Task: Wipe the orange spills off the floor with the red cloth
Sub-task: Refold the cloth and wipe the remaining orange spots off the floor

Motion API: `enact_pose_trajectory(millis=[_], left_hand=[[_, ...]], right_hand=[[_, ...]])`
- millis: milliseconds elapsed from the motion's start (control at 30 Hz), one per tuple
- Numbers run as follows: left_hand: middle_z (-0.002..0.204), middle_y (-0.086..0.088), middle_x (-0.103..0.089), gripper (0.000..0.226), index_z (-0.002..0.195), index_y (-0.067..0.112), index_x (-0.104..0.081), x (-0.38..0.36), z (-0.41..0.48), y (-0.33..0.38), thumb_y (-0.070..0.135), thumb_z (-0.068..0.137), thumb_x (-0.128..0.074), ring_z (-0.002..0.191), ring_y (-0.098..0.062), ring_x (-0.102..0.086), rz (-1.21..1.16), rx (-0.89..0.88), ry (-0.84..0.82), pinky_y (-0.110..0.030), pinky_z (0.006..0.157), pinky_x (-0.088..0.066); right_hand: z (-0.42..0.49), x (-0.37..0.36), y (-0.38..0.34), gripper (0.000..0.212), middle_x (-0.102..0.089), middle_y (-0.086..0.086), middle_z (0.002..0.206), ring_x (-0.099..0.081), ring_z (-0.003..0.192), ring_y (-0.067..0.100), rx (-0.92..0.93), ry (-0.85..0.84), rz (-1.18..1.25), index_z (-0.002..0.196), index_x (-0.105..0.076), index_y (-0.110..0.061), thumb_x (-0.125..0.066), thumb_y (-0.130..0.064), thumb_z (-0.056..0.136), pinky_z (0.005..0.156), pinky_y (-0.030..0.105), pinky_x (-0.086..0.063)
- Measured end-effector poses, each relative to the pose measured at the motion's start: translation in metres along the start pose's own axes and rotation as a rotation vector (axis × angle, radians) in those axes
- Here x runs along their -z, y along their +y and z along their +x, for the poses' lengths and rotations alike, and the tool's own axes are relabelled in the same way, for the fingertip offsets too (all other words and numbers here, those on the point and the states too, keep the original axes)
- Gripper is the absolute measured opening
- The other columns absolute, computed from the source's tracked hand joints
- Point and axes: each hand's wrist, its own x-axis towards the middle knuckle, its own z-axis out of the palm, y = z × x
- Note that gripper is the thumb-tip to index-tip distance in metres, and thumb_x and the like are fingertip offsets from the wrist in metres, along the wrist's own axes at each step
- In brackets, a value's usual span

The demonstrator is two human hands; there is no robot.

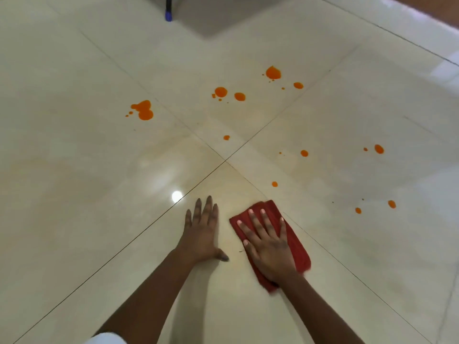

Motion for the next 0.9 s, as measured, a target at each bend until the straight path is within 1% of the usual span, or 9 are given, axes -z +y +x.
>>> enact_pose_trajectory(millis=[67,167,300,400,533,667,733,833,900], left_hand=[[0.152,-0.009,0.031,0.136,0.147,0.011,0.013,0.002,0.005,0.005,0.069,0.057,-0.071,0.139,-0.033,0.027,0.025,0.035,-0.031,-0.05,0.113,0.007],[0.153,-0.008,0.03,0.136,0.148,0.012,0.011,0.006,0.005,0.005,0.067,0.057,-0.072,0.14,-0.032,0.026,0.042,0.059,-0.056,-0.05,0.114,0.003],[0.154,-0.008,0.027,0.138,0.148,0.011,0.01,0.009,0.006,0.009,0.067,0.054,-0.074,0.14,-0.033,0.025,0.058,0.084,-0.068,-0.052,0.114,0.001],[0.154,-0.01,0.027,0.139,0.148,0.009,0.011,0.008,0.007,0.011,0.068,0.054,-0.073,0.14,-0.035,0.024,0.082,0.083,-0.073,-0.053,0.114,0.0],[0.154,-0.006,0.028,0.137,0.148,0.013,0.012,0.006,0.006,0.003,0.07,0.055,-0.071,0.14,-0.031,0.026,0.054,0.062,-0.068,-0.051,0.115,0.001],[0.153,-0.006,0.03,0.136,0.148,0.013,0.011,0.009,0.004,0.006,0.068,0.056,-0.072,0.14,-0.03,0.028,0.046,0.064,-0.08,-0.049,0.115,0.003],[0.154,-0.006,0.029,0.137,0.148,0.012,0.011,0.008,0.005,0.009,0.067,0.055,-0.073,0.14,-0.031,0.027,0.052,0.081,-0.074,-0.05,0.115,0.001],[0.154,-0.007,0.027,0.137,0.148,0.011,0.011,0.009,0.007,0.01,0.068,0.055,-0.073,0.14,-0.033,0.025,0.083,0.081,-0.071,-0.051,0.115,-0.001],[0.155,-0.007,0.024,0.138,0.148,0.011,0.01,0.01,0.004,0.013,0.07,0.055,-0.072,0.141,-0.033,0.023,0.091,0.068,-0.067,-0.051,0.115,-0.003]], right_hand=[[0.041,0.008,0.011,0.051,-0.022,-0.002,0.154,-0.014,0.143,0.024,0.03,-0.04,-0.016,0.144,-0.016,-0.04,-0.017,-0.047,0.093,0.113,0.056,-0.001],[0.086,0.024,0.048,0.06,-0.005,-0.006,0.158,0.004,0.145,0.019,-0.165,-0.06,0.026,0.146,-0.01,-0.042,-0.002,-0.051,0.087,0.111,0.054,0.008],[0.053,0.018,0.071,0.052,-0.004,-0.002,0.158,0.003,0.145,0.022,-0.471,0.013,0.139,0.147,-0.011,-0.037,-0.016,-0.042,0.095,0.112,0.057,0.001],[0.03,0.005,0.001,0.055,-0.03,0.004,0.152,-0.026,0.139,0.031,-0.332,0.058,0.155,0.143,-0.031,-0.033,-0.026,-0.039,0.088,0.109,0.06,-0.017],[0.1,0.019,0.006,0.054,-0.01,-0.002,0.157,-0.002,0.145,0.024,-0.078,-0.023,0.108,0.146,-0.014,-0.037,-0.015,-0.041,0.093,0.111,0.056,0.001],[0.09,0.027,0.097,0.051,0.003,-0.005,0.158,0.008,0.144,0.02,-0.492,0.001,0.172,0.147,-0.004,-0.039,-0.02,-0.04,0.098,0.113,0.057,0.002],[0.044,0.022,0.087,0.051,-0.001,-0.003,0.158,0.004,0.145,0.022,-0.587,0.049,0.172,0.147,-0.008,-0.036,-0.017,-0.04,0.097,0.112,0.058,0.002],[0.016,0.008,0.015,0.057,-0.022,0.003,0.154,-0.018,0.142,0.03,-0.422,0.049,0.178,0.144,-0.027,-0.031,-0.019,-0.039,0.089,0.108,0.06,-0.008],[0.034,0.008,-0.001,0.058,-0.012,0.0,0.157,-0.007,0.144,0.027,-0.212,0.001,0.148,0.146,-0.017,-0.036,-0.01,-0.043,0.089,0.11,0.057,0.001]])
